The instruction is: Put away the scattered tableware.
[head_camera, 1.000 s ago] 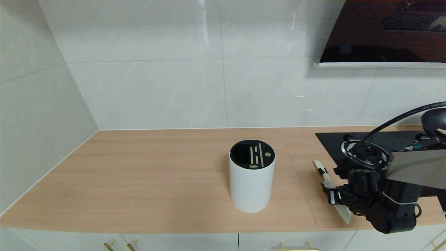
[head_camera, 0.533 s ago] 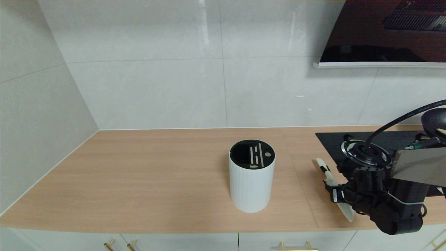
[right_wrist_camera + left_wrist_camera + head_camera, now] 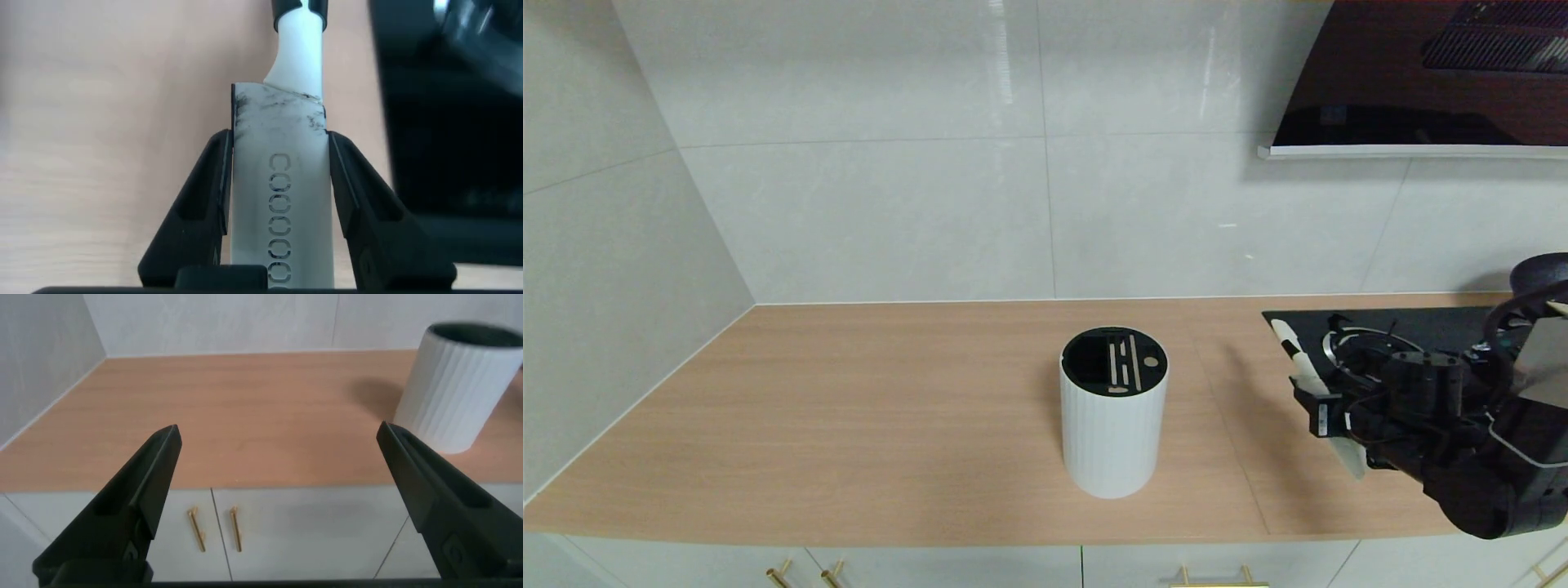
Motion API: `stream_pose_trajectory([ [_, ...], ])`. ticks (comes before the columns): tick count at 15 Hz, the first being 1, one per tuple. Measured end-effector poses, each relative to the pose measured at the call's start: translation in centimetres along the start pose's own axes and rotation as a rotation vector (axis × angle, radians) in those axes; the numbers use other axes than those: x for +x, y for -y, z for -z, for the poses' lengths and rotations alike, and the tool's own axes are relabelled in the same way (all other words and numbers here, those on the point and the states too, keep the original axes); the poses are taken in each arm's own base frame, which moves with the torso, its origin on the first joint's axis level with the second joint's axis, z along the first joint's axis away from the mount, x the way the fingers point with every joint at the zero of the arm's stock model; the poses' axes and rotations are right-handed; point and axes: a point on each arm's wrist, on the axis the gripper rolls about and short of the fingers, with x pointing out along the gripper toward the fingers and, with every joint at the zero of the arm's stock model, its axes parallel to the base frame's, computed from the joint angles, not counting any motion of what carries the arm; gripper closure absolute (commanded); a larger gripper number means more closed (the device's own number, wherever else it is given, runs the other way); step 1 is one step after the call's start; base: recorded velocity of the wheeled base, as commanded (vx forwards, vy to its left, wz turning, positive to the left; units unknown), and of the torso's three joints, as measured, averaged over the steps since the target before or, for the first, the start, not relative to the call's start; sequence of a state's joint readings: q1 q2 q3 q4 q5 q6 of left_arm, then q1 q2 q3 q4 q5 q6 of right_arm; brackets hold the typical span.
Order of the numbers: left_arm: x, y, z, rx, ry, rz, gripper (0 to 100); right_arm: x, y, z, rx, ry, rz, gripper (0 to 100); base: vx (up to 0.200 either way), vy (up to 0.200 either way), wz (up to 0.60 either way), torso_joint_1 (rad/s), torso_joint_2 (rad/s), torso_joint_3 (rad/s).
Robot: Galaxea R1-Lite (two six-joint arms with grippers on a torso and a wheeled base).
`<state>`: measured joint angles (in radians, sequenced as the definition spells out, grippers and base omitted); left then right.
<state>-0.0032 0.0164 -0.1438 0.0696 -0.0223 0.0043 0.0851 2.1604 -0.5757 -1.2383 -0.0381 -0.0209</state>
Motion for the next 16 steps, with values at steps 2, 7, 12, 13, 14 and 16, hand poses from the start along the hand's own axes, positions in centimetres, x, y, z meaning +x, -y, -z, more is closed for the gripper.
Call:
stream_pose_trajectory([
  [2,-0.2,0.1,-3.1,-0.003,0.002,0.047,0,-2.0,-0.6,-2.7,-0.008,0.014,-0.012,100,0.0,0.0,0.0,0.0,0.0,0.0],
  [7,4.5,0.2,-12.7,-0.013,-0.089,0.192,0,-8.3,-5.1,-11.2,-0.027,0.063,-0.162,100,0.0,0.0,0.0,0.0,0.0,0.0],
  [12,14.3,2.4,-15.1,-0.178,-0.278,0.482,0,-15.2,-10.2,-13.8,-0.023,0.13,-0.354,100,0.0,0.0,0.0,0.0,0.0,0.0],
  [13,16.2,3.4,-15.5,-0.239,-0.259,0.53,0,-15.9,-10.7,-13.7,-0.025,0.133,-0.381,100,0.0,0.0,0.0,0.0,0.0,0.0],
  [14,17.9,4.3,-15.6,-0.286,-0.246,0.567,0,-16.4,-11.3,-13.7,-0.02,0.133,-0.409,100,0.0,0.0,0.0,0.0,0.0,0.0],
  [16,21.2,6.4,-15.6,-0.394,-0.239,0.631,0,-17.4,-12.6,-13.5,-0.015,0.135,-0.436,100,0.0,0.0,0.0,0.0,0.0,0.0],
])
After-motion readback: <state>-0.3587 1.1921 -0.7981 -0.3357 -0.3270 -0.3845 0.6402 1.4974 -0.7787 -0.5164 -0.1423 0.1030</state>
